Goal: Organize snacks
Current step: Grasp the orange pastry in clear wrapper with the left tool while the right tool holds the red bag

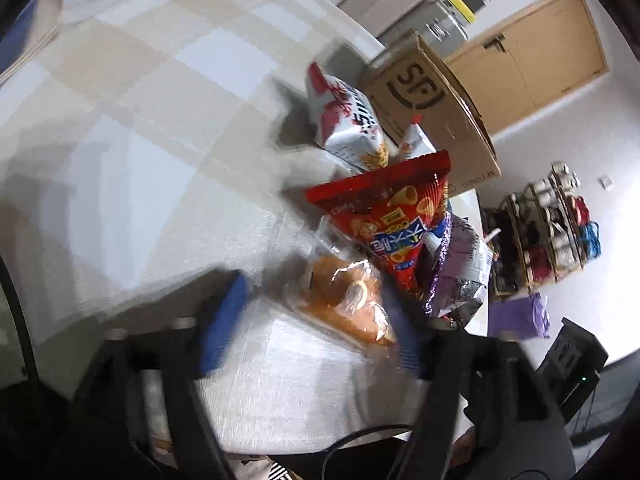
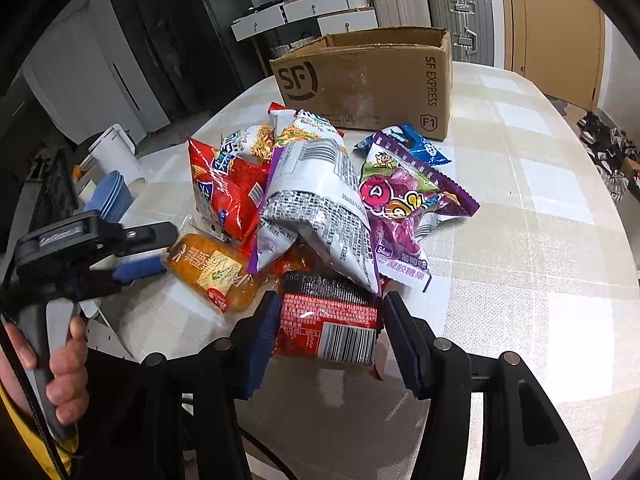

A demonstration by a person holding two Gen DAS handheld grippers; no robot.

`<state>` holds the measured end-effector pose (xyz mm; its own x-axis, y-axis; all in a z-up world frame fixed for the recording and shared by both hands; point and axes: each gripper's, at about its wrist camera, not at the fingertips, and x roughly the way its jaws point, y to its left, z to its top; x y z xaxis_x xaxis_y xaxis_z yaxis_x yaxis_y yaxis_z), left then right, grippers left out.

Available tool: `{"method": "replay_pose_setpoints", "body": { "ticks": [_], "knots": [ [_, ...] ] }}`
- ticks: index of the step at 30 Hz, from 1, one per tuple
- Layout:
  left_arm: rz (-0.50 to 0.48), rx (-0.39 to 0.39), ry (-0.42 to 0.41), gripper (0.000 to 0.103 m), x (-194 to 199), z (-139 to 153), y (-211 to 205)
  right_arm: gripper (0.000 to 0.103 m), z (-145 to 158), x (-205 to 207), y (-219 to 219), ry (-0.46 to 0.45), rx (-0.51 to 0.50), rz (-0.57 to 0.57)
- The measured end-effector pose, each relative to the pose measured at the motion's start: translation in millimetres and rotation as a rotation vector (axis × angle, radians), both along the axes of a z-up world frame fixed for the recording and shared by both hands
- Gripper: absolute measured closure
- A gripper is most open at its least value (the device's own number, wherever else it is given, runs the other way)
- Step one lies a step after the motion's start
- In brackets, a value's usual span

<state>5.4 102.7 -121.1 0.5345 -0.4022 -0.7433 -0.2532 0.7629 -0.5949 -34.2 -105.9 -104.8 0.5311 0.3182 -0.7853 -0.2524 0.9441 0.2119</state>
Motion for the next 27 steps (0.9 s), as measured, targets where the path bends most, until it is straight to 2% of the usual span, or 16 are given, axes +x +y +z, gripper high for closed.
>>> {"method": "replay_pose_setpoints", "body": {
  "ticks": [3, 6, 8, 11, 13, 17, 23, 25, 26, 27],
  "knots": [
    [0.033, -0.009, 0.005, 0.027, -6.5, 2.9, -7.8, 0.049, 2.0, -0.3, 0.7, -0.004, 0.006, 0.000],
    [0.084, 0.004, 0.069, 0.025, -7.5, 2.9, -23.0, 0.049, 4.2, -1.7, 1.3, -0.009, 0.009, 0.003],
    [0.122, -0.032, 0.082, 0.025, -9.1, 2.1, -29.8, 0.049, 6.4, -3.8, 0.1, -0.014, 0.016, 0.004],
    [0.140, -0.026, 0.147, 0.025, -2.9, -1.1, -49.3, 0.049, 9.2, -6.5, -4.7, -0.017, 0.037, 0.002],
    [0.147, 0.034, 0.153, 0.025, 2.3, 0.5, -61.3, 0.049, 12.0, -7.7, -7.9, -0.018, 0.053, 0.000],
    [0.205, 0.031, 0.183, 0.025, 8.5, 1.4, -63.7, 0.049, 17.6, -10.7, -13.2, -0.026, 0.081, -0.003],
    [0.242, 0.110, 0.179, 0.025, 13.7, 5.8, -76.5, 0.049, 23.1, -11.9, -18.3, -0.032, 0.087, -0.013],
    [0.248, 0.155, 0.181, 0.035, 10.4, 7.5, -80.6, 0.050, 23.6, -11.7, -19.8, -0.030, 0.090, -0.019],
    [0.250, 0.177, 0.177, 0.046, 8.6, 8.7, -84.0, 0.052, 23.3, -11.8, -20.1, -0.027, 0.088, -0.021],
    [0.236, 0.158, 0.163, 0.049, 8.4, 7.4, -83.6, 0.052, 22.0, -10.6, -20.3, -0.021, 0.085, -0.021]
  ]
}}
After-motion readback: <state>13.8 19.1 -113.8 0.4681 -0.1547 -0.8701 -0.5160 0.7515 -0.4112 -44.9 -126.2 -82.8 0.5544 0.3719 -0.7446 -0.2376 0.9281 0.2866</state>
